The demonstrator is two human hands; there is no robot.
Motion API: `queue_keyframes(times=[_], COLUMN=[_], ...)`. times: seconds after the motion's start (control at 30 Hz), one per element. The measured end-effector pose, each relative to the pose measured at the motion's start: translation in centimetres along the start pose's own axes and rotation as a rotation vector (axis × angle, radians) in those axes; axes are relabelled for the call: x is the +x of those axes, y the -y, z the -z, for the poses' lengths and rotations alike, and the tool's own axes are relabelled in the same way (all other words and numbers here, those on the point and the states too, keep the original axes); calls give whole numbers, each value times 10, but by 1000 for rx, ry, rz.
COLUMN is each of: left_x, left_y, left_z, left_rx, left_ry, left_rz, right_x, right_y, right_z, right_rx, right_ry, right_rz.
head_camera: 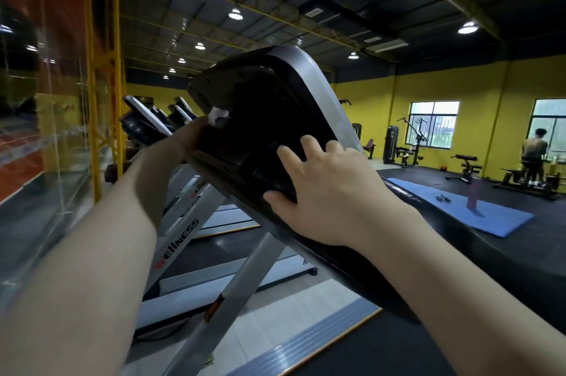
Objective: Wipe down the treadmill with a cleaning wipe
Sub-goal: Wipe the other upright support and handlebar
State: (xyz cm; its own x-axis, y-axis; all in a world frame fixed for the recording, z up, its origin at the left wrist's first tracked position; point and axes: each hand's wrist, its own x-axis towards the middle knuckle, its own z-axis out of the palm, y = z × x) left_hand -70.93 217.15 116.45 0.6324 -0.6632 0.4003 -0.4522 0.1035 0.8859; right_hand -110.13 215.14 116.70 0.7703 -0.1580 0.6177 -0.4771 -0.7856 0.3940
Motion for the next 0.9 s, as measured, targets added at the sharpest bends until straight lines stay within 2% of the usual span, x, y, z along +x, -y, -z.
queue_keyframes(times=[0.1,0.2,0.3,0.37,0.47,0.6,0.67,0.77,0.83,0.9], left_x=[-87,-154,-188,-197,-192,-175,-162,-141,-125,-115], left_y=[-53,-74,-81,-95,-108,-114,-114,-113,-112,-117], left_z=[-37,-62,-82,-102,-122,-120,-110,-96,-89,-85], left_rx=[57,230,367,382,345,500,460,541,471,162], left_ry=[59,164,121,67,-105,-384,-428,-506,-525,-526], left_rz=[-152,-329,-501,-550,-488,-486,-487,-346,-273,-219], right_x=[4,2,3,4,5,3,2,2,3,3], right_y=[0,4,11,12,10,10,11,10,10,11], right_z=[1,0,-5,-6,-8,-4,-4,-4,-5,-6], right_rx=[-3,-7,17,49,60,43,52,70,67,52], right_ry=[39,-7,-59,-121,-114,-84,-62,-65,-74,-84], right_rz=[5,-45,-94,-103,-91,-105,-106,-101,-102,-105])
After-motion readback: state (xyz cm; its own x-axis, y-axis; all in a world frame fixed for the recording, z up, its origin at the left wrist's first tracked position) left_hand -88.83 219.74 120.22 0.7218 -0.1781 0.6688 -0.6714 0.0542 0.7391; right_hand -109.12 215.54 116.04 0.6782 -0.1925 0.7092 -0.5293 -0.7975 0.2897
